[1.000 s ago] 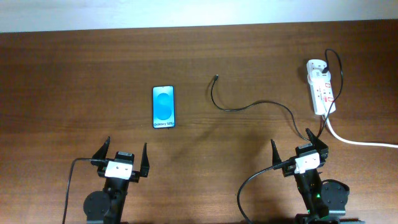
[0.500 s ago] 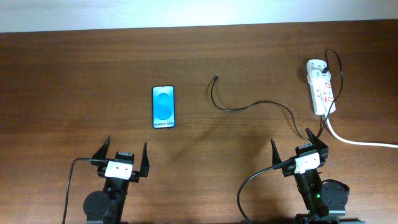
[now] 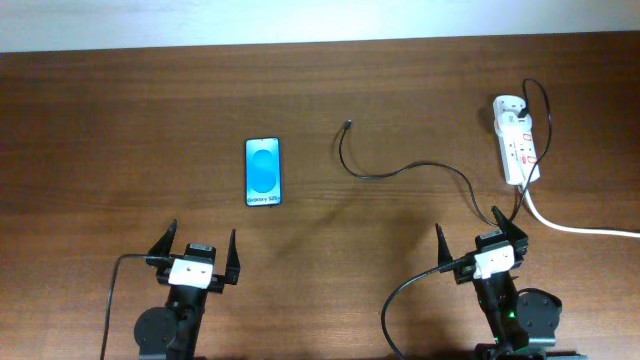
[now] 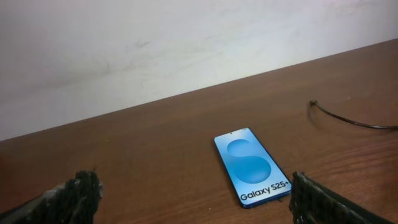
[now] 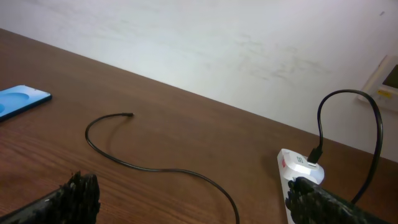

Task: Plug charger to phone and switch on socket

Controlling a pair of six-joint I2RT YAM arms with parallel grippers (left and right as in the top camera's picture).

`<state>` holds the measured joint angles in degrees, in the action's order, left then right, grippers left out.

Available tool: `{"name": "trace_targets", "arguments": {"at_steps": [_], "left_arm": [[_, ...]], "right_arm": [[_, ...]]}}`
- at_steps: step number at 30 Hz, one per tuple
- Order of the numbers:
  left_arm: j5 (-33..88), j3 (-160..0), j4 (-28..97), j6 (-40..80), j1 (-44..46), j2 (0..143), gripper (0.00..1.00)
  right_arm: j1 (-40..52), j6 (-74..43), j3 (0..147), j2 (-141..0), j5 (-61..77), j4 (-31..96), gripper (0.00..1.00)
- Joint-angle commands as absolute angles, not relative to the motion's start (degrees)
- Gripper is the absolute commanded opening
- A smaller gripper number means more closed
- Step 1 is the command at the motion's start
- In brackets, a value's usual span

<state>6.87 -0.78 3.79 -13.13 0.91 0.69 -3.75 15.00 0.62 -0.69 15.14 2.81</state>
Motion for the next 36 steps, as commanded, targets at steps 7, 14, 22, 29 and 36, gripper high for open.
{"name": "trace_targets", "arguments": {"at_steps": [7,14,22,29,36], "left_arm": [[9.65,-3.97,3.46,-13.8,1.06,4.75,0.99],[13.41,-21.41,1.52,-13.8,1.08,30.26,0.99],[25.96,-57.63,13.67,-13.78,1.08,74.5,0.99],[30.2,-102.54,50.98,-13.82,1.52,110.78,0.99],[30.68,-105.25,54.68,-13.37,2.5,114.43,0.99]], "right_arm": [[-3.29,14.35,0.32,-0.36,15.88,3.14,0.98],[-3.29,14.35,0.32,-0.36,15.88,3.14,0.98],[-3.29,14.35,0.32,-0.36,15.88,3.14,0.98],[-3.29,14.35,0.32,-0.36,15.88,3.14,0.98],[-3.29,14.35,0.32,-0.36,15.88,3.14,0.99]]}}
